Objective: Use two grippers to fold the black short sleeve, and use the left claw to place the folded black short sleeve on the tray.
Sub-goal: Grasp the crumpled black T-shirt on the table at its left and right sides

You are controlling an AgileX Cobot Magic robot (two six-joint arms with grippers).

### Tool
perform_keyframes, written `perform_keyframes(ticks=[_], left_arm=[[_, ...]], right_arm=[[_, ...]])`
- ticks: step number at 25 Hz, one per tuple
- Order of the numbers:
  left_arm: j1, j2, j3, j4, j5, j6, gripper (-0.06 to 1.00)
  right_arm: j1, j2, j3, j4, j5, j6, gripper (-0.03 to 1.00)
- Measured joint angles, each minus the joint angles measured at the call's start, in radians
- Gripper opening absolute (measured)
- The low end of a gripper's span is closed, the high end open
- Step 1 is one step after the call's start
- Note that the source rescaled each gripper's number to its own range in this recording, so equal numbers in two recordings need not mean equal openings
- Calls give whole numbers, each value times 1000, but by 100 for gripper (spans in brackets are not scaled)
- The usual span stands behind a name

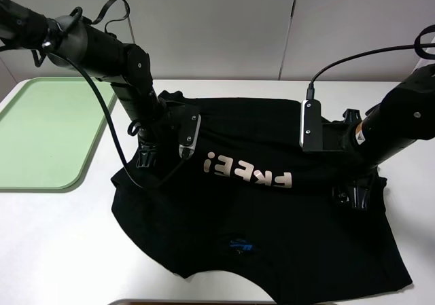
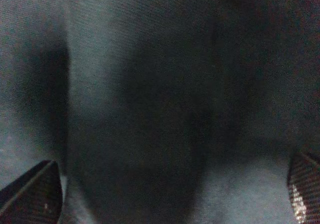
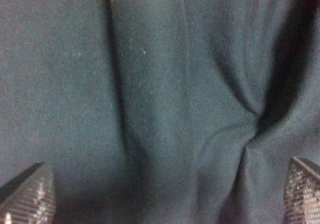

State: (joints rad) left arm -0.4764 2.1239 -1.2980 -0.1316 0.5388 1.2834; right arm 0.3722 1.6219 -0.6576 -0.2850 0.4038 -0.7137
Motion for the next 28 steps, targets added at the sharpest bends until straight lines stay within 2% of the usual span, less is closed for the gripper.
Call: perform_keyframes(ticks=[8, 16, 21, 28], left_arm=[[0, 0, 0, 0, -6, 3, 89], [0, 0, 0, -8, -7, 3, 88], [0, 0, 0, -8, -7, 3, 87], [0, 0, 0, -8, -7, 3, 85]], right_arm=[[0, 93, -1, 24, -29, -1, 100], [0, 96, -1, 25, -50, -1, 100], [0, 98, -1, 25, -63, -1, 88], [0, 163, -2, 23, -87, -1, 86]])
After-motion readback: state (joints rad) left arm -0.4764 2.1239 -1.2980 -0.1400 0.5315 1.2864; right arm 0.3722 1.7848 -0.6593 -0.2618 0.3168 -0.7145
